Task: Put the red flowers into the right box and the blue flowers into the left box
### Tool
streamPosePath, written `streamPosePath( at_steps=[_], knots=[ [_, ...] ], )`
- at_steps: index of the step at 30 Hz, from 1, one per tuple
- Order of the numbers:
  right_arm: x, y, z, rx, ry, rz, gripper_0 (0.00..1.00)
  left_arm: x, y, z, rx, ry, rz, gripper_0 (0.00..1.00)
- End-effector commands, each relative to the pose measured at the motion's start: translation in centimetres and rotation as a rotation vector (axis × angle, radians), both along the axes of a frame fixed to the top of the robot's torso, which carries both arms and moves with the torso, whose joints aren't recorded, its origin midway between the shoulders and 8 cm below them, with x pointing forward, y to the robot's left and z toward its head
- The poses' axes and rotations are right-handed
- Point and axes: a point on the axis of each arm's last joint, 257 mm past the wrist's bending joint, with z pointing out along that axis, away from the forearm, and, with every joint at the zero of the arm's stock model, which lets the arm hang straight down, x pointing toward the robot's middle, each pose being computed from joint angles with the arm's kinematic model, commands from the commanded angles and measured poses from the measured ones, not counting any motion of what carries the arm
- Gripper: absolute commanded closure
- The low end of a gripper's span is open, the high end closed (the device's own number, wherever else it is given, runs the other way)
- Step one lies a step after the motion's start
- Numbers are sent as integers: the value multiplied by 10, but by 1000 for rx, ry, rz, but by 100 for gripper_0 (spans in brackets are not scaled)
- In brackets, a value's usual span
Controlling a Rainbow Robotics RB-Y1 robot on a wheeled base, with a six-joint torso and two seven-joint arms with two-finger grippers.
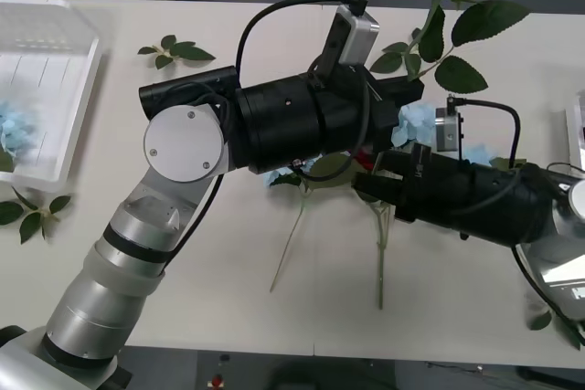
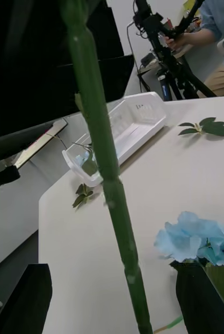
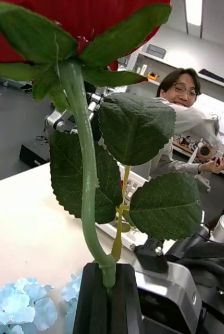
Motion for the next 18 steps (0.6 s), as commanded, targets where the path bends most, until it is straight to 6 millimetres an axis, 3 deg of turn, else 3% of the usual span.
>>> streamPosePath(
  at_steps=[1, 2, 3, 5, 8, 18],
  knots=[
    [7, 18, 26, 50, -68, -2, 30, -1, -1, 20, -4, -89, 1, 100],
    [8, 21, 28, 52, -71, -1, 31, -1, -1, 20, -4, -89, 1, 100],
    [10, 27, 29, 57, -70, -5, 39, -1, -1, 20, -4, -89, 1, 100],
    [13, 31, 30, 62, -69, -12, 59, -1, -1, 20, -4, -89, 1, 100],
    [17, 36, 29, 70, -63, -31, 100, -1, -1, 20, -4, -89, 1, 100],
    [19, 34, 19, 23, -69, -37, 100, -1, -1, 20, -4, -89, 1, 100]
  ],
)
